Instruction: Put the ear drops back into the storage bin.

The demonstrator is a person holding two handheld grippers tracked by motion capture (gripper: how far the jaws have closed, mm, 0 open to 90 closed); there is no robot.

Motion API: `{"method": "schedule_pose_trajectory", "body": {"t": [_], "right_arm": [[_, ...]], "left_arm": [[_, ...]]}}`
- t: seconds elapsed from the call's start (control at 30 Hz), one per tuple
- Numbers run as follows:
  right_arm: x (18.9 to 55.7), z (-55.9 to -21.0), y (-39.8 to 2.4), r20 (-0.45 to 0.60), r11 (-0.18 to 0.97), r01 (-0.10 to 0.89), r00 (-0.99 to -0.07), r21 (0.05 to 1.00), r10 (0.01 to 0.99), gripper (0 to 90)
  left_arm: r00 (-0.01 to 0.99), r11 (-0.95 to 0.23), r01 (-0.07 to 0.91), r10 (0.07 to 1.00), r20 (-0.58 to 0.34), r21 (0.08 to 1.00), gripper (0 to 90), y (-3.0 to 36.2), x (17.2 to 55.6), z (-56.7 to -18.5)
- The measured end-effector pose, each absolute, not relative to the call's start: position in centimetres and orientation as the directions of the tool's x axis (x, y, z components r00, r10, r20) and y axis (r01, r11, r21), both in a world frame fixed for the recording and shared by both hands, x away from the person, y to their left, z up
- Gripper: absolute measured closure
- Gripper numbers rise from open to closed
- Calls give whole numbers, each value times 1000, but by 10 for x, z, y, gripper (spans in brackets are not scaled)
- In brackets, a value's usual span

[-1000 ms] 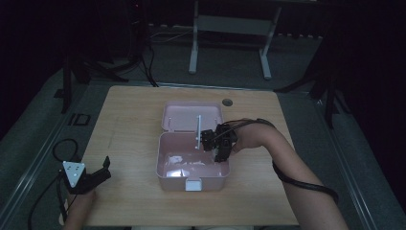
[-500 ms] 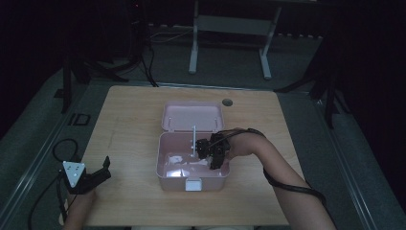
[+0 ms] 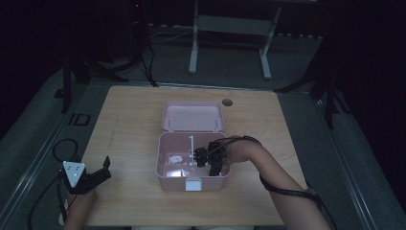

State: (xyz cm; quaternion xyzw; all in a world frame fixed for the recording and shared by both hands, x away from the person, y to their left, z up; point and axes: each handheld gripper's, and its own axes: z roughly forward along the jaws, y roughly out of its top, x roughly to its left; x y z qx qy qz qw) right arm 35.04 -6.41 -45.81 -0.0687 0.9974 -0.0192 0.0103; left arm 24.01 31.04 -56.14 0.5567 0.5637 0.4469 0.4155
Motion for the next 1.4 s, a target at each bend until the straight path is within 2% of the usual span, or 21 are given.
{"method": "schedule_pose_trajectory", "body": {"t": [0.87, 1.17, 1.27, 1.4], "right_arm": [[357, -493, -53, -51, 973, -135, -988, -188, -146, 597], [360, -493, -52, -37, 975, -117, -991, -187, -126, 595], [361, -491, -52, -23, 976, -120, -992, -183, -126, 547], [361, -485, -53, -18, 980, -116, -993, -162, -120, 528]], "left_arm": [[-32, -22, 254, 999, 31, 967, 3, 310, 240, -561], [-31, -23, 254, 999, 32, 967, 3, 310, 240, -561], [-31, -23, 254, 999, 32, 967, 3, 310, 240, -561], [-31, -22, 255, 999, 31, 967, 3, 310, 240, -561]]}}
